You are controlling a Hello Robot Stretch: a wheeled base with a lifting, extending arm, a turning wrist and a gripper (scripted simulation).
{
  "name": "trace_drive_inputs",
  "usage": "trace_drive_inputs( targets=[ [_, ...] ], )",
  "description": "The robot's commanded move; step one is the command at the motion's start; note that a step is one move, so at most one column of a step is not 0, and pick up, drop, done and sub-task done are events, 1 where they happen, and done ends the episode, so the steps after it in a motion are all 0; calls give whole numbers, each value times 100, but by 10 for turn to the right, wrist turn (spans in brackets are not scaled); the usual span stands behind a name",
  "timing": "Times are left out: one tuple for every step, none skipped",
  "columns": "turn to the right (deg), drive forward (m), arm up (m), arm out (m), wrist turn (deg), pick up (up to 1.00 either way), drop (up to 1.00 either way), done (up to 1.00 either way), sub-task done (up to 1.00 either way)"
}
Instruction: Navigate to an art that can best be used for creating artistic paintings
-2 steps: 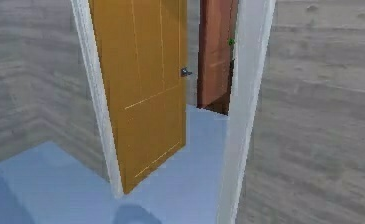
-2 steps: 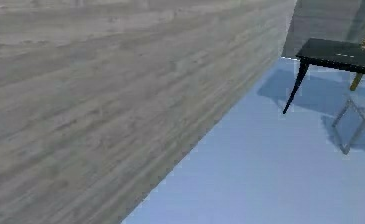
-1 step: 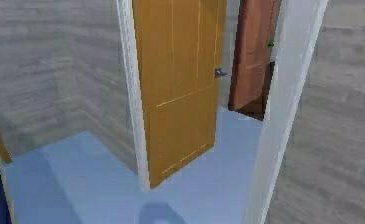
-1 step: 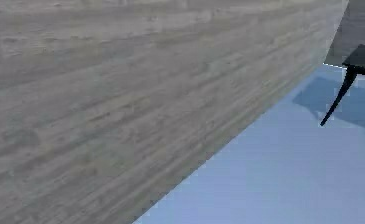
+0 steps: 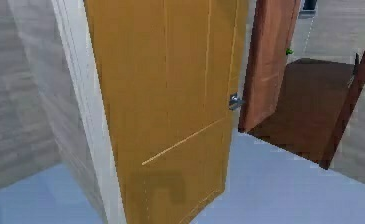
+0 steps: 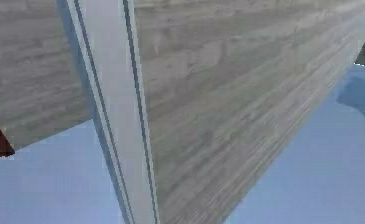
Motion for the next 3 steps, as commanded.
trace_drive_inputs(
  targets=[
    [-390,0,0,0,0,0,0,0,0],
    [0,30,0,0,0,0,0,0,0],
    [450,0,0,0,0,0,0,0,0]
  ],
)
